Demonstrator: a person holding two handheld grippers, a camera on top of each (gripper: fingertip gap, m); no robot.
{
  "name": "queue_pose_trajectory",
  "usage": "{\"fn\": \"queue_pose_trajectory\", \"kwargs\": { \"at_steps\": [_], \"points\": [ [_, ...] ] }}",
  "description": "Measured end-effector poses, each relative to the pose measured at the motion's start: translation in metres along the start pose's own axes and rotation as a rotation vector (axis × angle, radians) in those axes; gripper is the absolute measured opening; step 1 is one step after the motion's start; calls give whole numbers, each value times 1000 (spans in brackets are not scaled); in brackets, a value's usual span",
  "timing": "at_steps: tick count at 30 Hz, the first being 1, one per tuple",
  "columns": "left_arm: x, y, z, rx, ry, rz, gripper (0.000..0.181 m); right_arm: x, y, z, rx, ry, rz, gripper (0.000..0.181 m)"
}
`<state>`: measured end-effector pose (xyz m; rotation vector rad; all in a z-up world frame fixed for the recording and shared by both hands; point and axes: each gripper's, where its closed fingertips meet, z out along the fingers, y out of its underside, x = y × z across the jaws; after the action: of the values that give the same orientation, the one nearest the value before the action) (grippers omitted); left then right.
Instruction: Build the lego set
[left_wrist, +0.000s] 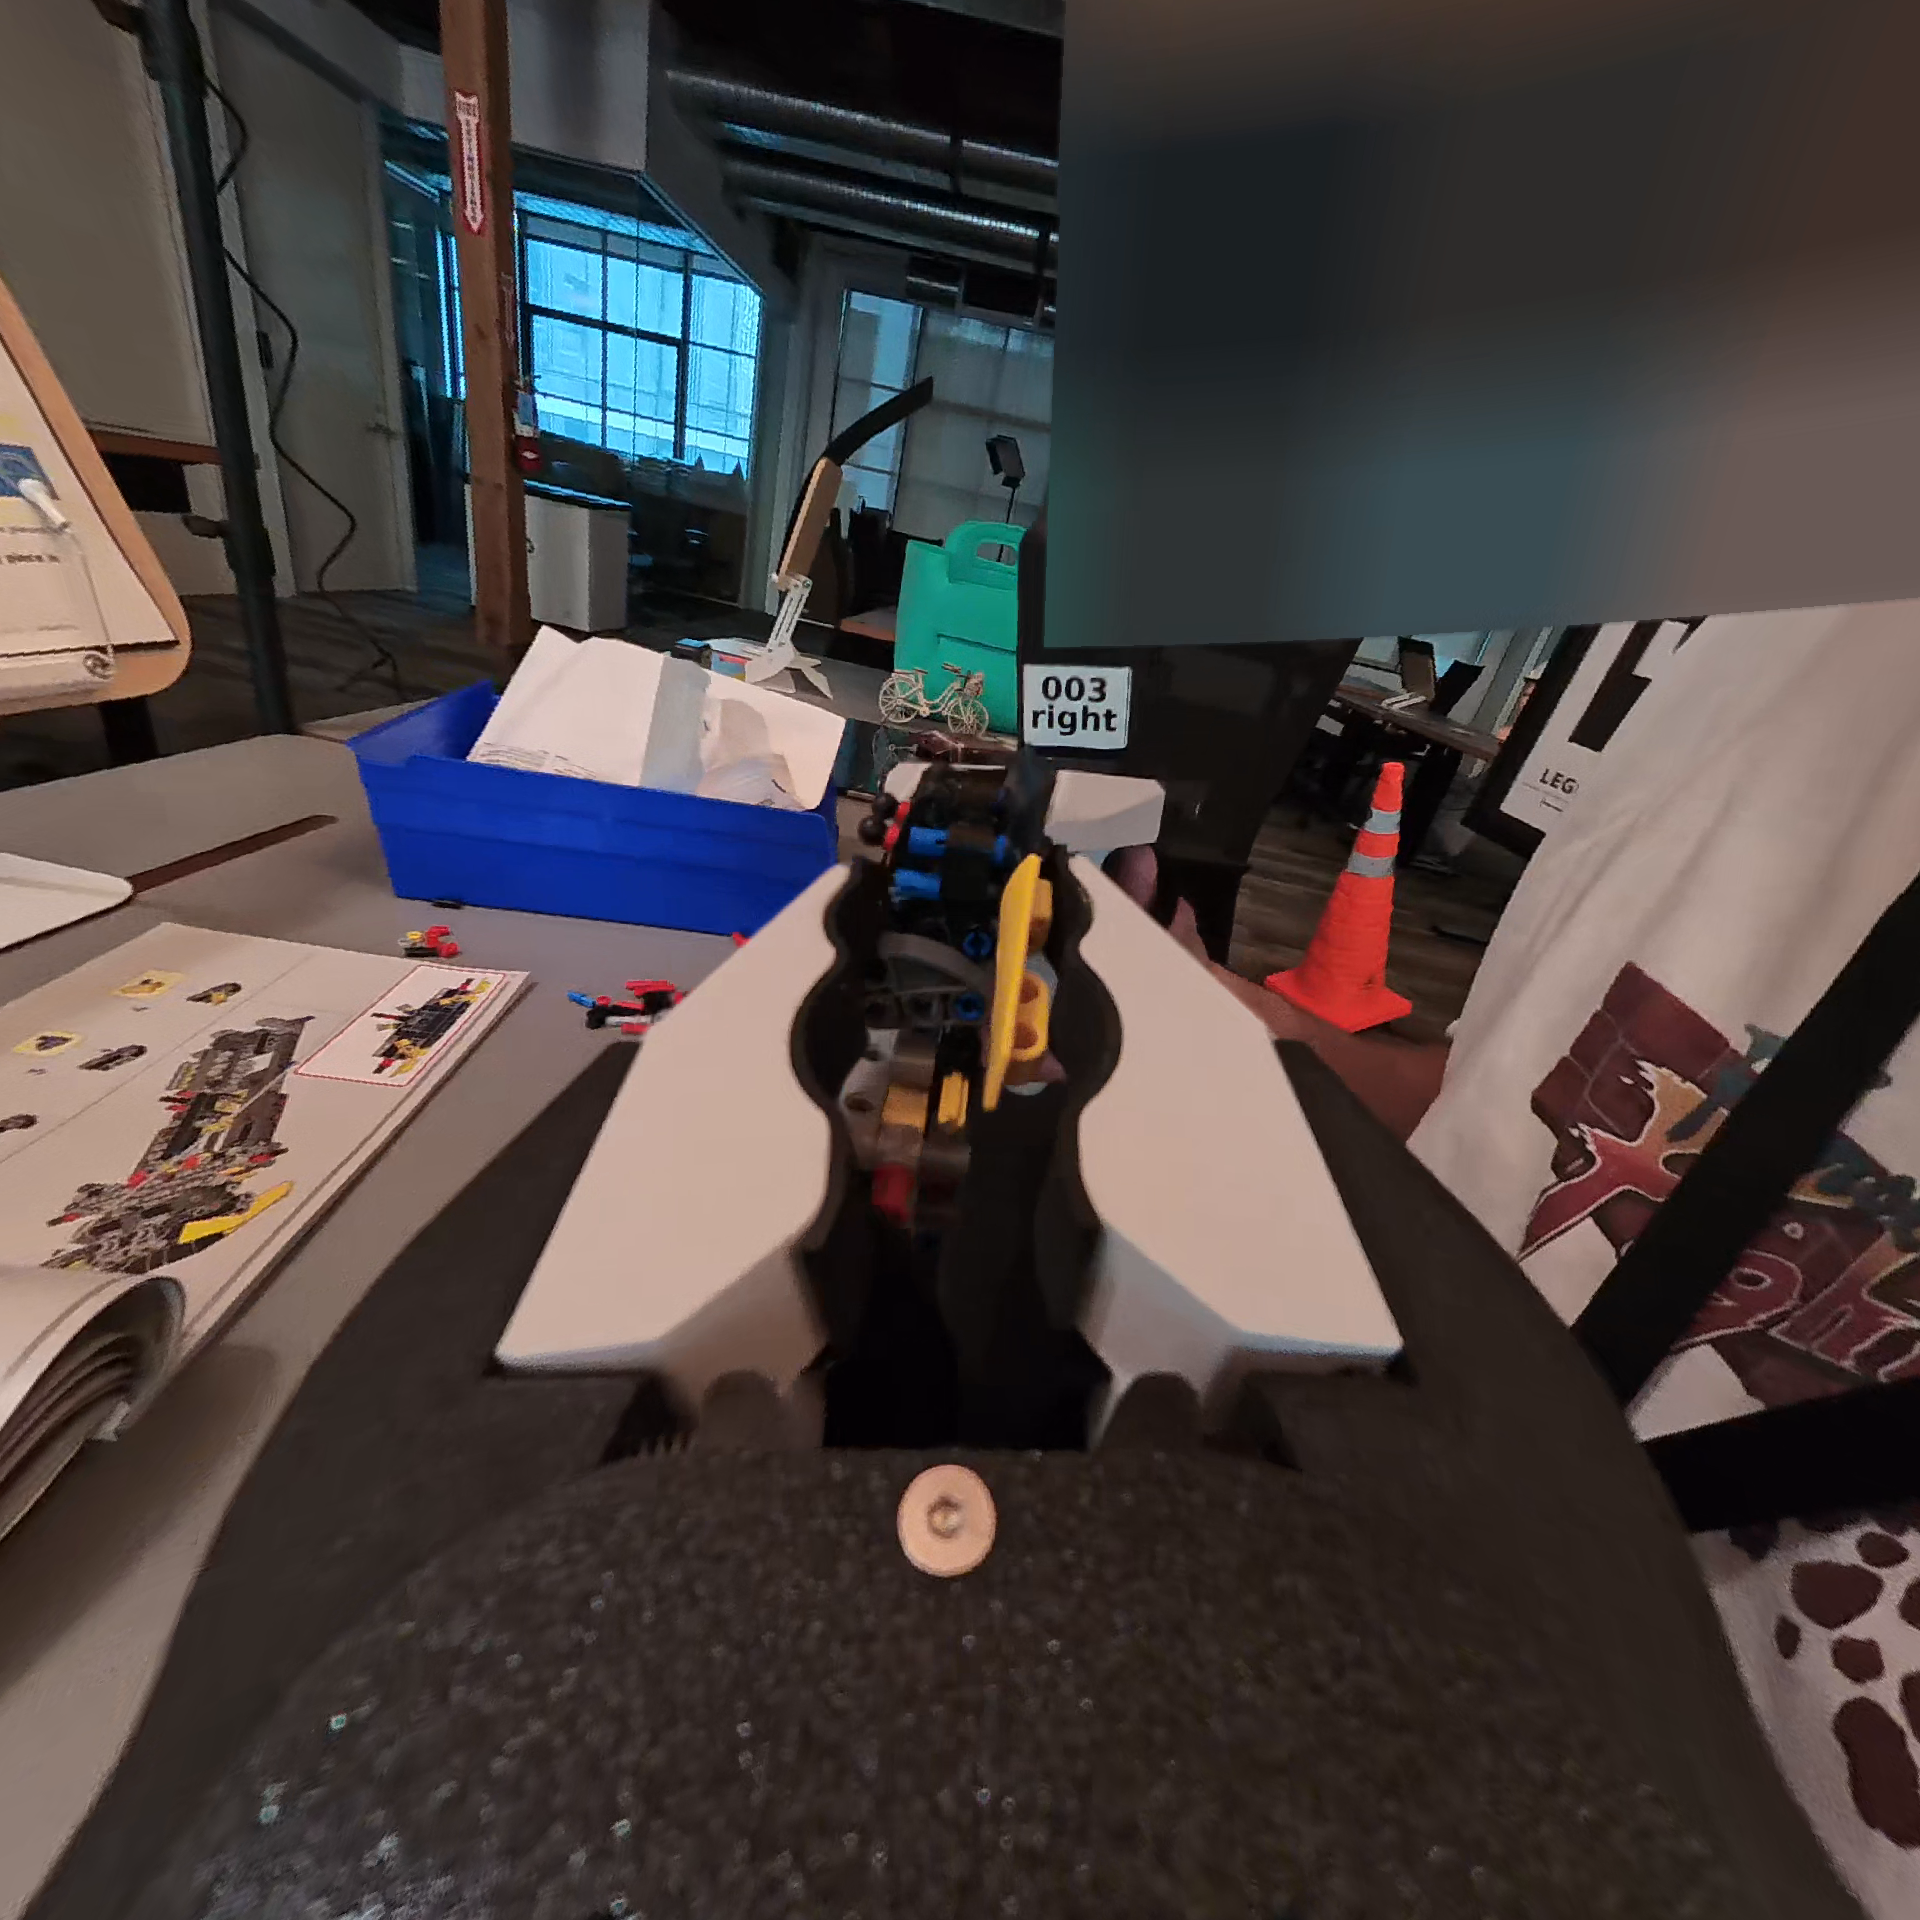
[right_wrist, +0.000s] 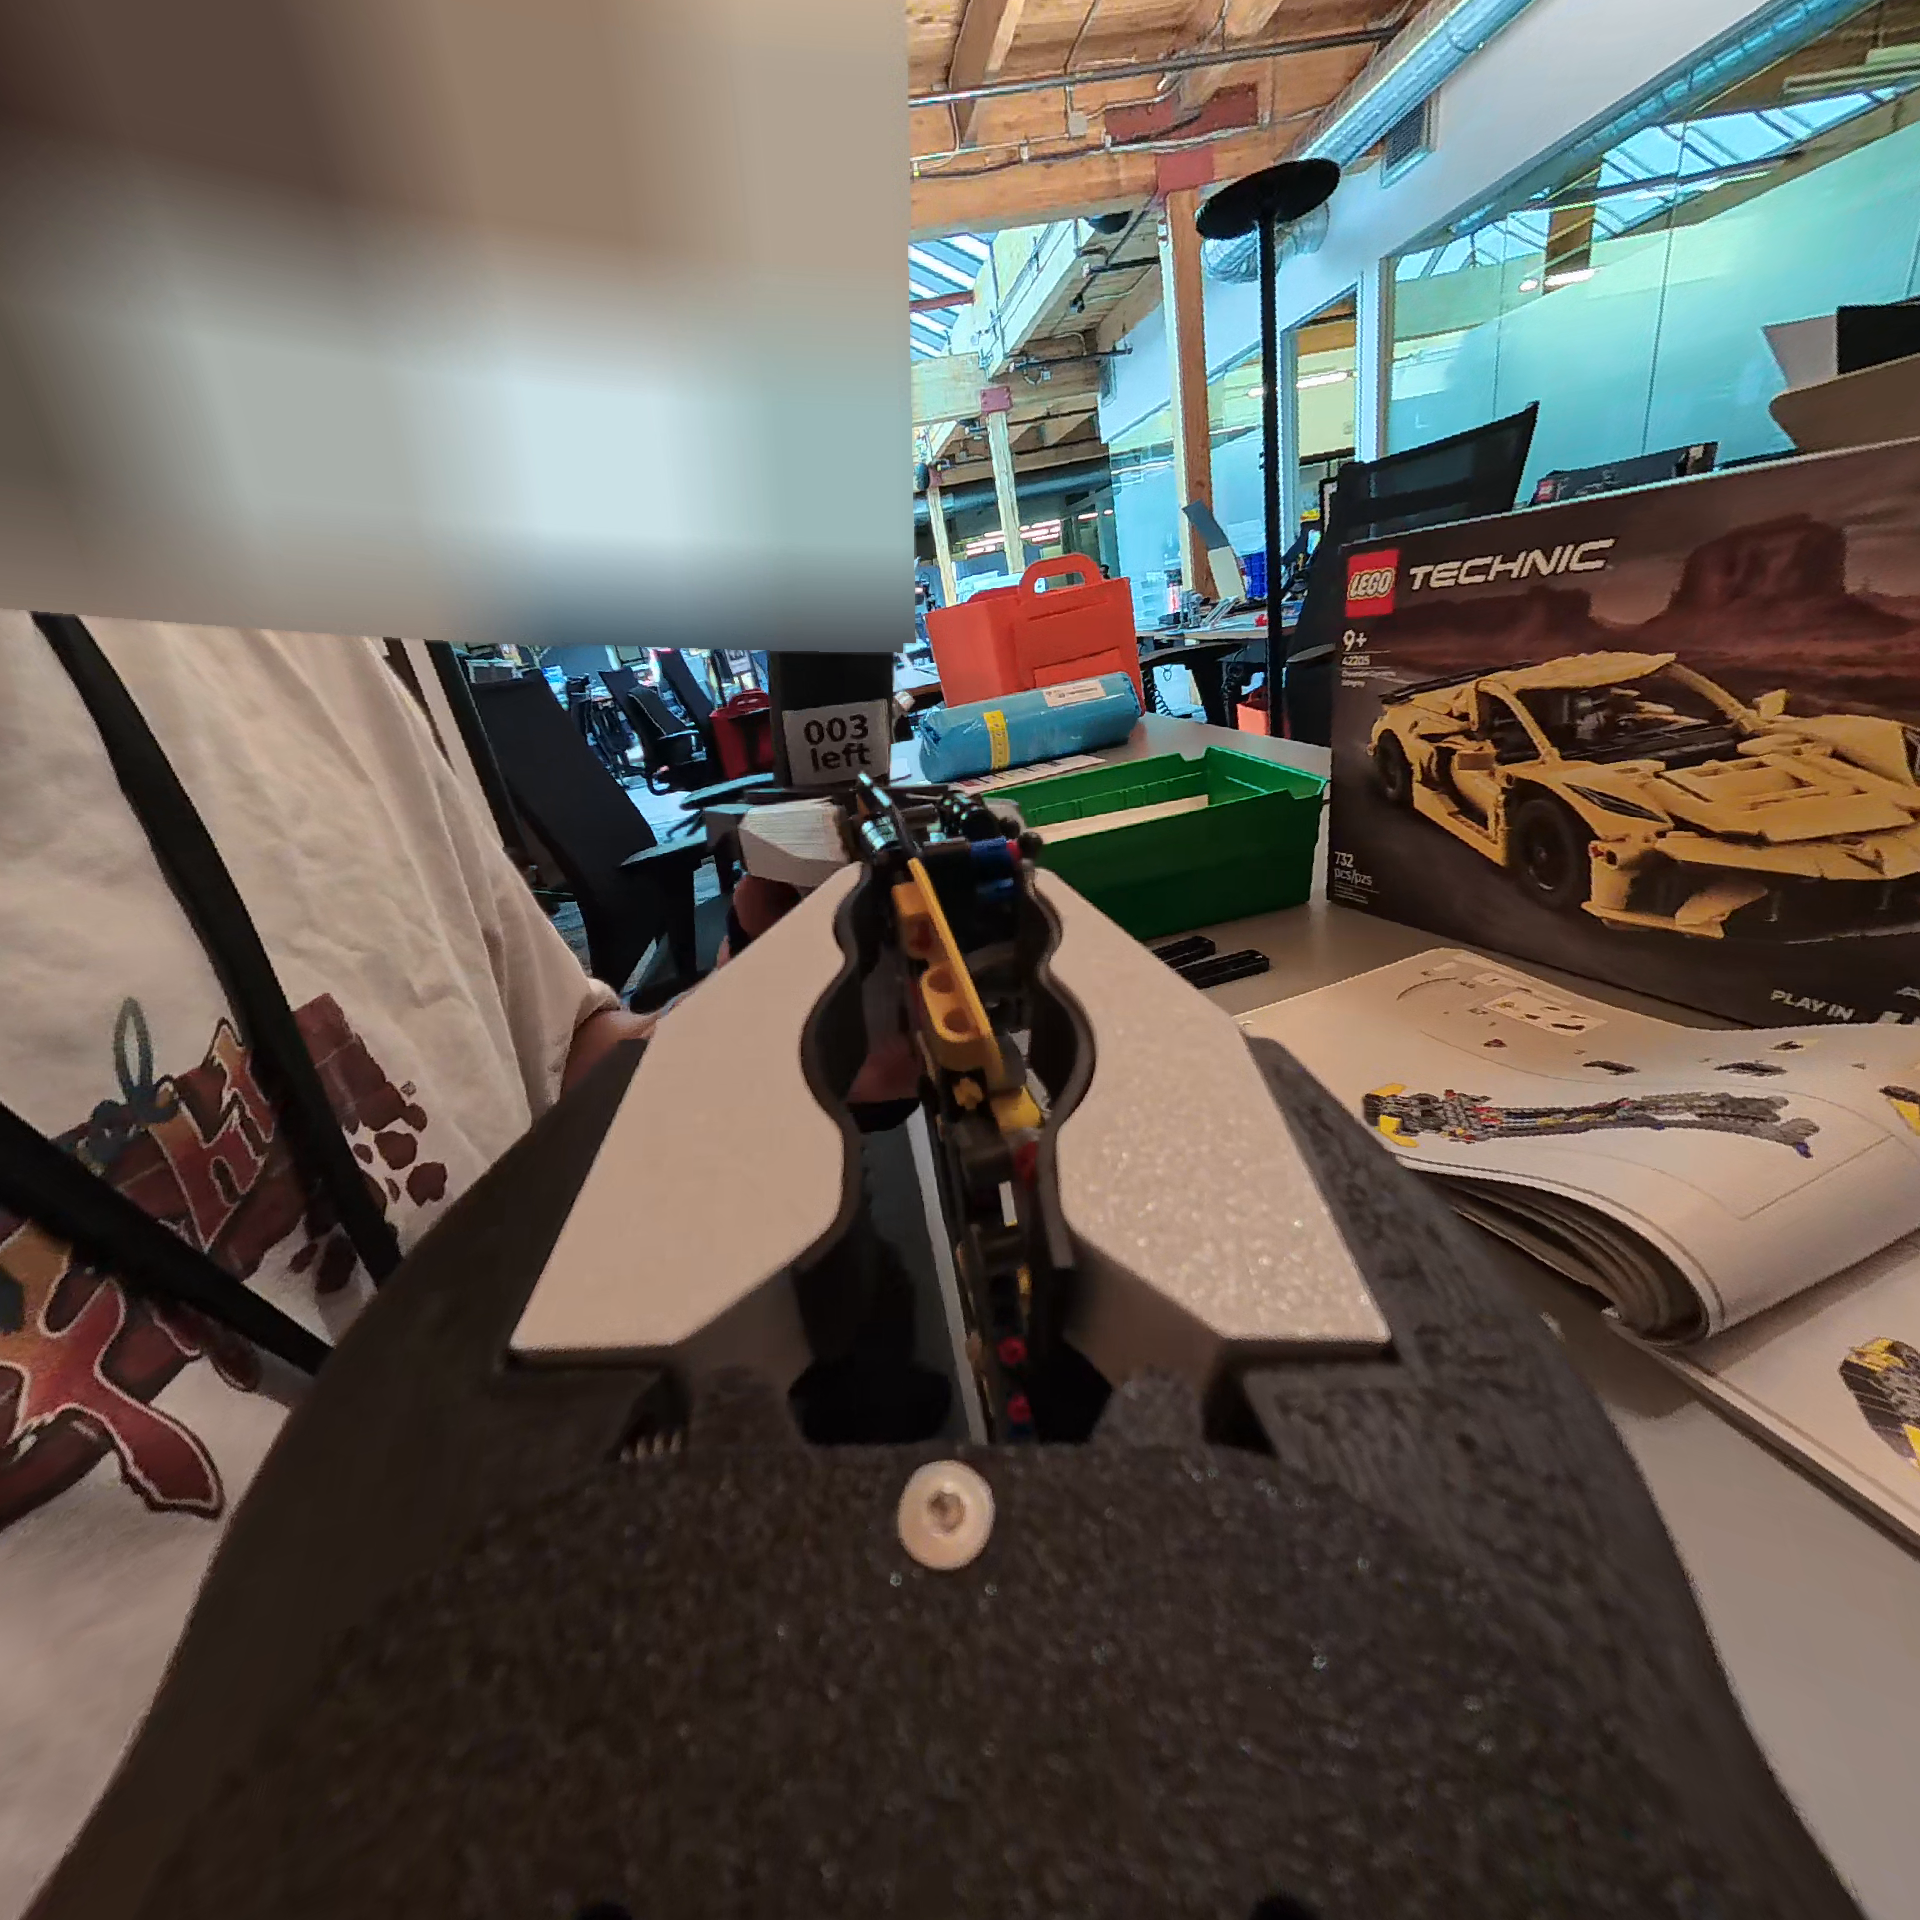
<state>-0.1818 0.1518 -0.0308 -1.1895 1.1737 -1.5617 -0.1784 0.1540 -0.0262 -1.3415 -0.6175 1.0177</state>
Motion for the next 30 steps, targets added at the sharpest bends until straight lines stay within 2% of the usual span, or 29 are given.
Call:
{"fn": "queue_pose_trajectory", "kwargs": {
  "at_steps": [4, 6, 10, 23, 30],
  "points": [
    [3, 1, 0, -1, -5, 22, 28, -3, 0, -2, 18, -60, 91, 28],
    [4, 1, 0, -3, -2, 28, 28, -7, -2, -3, 32, -118, 173, 36],
    [7, 2, 1, 3, -11, 77, 28, -7, -2, -5, 18, -125, 241, 30],
    [14, 4, 3, 8, -16, 158, 25, -15, -1, -9, -41, -97, 25, 24],
    [15, 4, 2, 9, -3, 161, 26, -16, -1, -9, -38, -89, 7, 24]
  ]
}}
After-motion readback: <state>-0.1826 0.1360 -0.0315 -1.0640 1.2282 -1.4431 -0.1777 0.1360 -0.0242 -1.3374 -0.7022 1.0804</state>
